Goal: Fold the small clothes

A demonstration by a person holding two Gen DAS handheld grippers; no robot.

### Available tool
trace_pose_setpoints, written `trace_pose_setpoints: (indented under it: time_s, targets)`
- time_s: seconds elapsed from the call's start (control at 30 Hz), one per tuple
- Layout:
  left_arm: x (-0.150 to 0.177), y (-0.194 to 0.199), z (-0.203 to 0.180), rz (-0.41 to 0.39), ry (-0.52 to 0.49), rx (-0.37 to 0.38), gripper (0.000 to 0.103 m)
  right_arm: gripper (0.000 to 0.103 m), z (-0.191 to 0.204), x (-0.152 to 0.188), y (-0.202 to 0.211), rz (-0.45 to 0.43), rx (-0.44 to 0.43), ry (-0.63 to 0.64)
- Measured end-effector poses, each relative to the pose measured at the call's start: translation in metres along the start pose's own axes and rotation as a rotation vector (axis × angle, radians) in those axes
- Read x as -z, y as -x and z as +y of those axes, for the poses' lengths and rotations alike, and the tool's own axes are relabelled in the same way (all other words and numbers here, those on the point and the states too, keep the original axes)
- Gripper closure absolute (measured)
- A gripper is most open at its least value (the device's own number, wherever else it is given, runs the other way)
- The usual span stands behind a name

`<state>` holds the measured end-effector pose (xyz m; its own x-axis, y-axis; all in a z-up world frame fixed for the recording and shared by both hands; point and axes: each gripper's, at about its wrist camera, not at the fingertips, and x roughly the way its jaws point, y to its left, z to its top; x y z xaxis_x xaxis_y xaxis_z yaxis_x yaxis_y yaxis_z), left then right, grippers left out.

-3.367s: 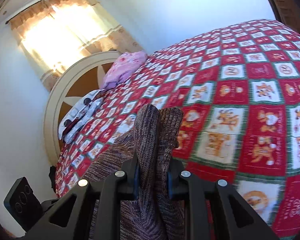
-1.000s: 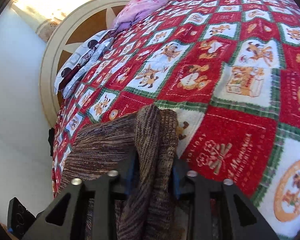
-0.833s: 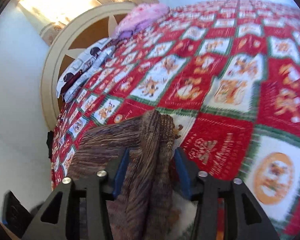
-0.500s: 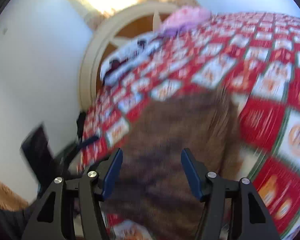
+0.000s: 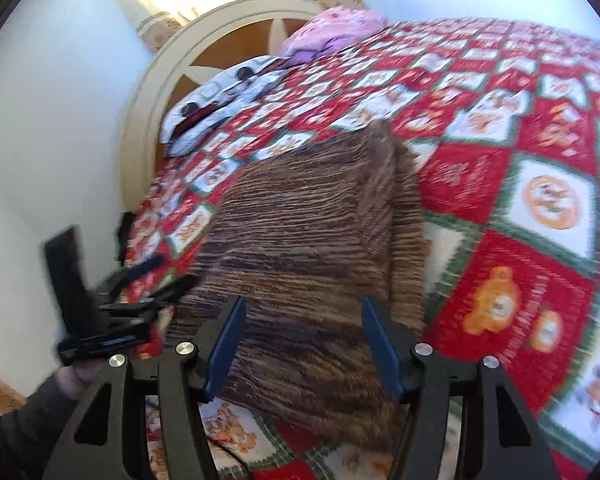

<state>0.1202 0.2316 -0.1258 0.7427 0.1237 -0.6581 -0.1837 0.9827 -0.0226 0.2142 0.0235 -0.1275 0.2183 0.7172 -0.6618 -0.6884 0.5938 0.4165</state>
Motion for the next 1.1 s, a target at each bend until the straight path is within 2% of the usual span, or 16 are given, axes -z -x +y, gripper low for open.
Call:
trace_pose_setpoints:
  time_s: [0.13, 0.2, 0.4, 0.7, 1.1]
  targets:
    - [-0.008, 0.041, -0.01, -0.071, -0.054, 0.001, 0.0, 0.041, 0.02, 0.008, 0.038, -0.101, 0.161, 0.064]
    - [-0.013, 0.057, -0.015, -0.092, -0.059, 0.013, 0.0, 0.041, 0.031, 0.01, 0.055, -0.143, 0.212, 0.096]
    - [-0.023, 0.091, -0.029, -0.166, -0.087, 0.047, 0.0, 0.041, 0.066, 0.018, 0.103, -0.277, 0.298, 0.201]
    - [-0.027, 0.11, -0.038, -0.214, -0.095, 0.071, 0.0, 0.041, 0.085, 0.02, 0.124, -0.325, 0.329, 0.224]
    - [-0.026, 0.112, -0.035, -0.216, -0.071, 0.072, 0.0, 0.04, 0.091, 0.025, 0.12, -0.315, 0.321, 0.238]
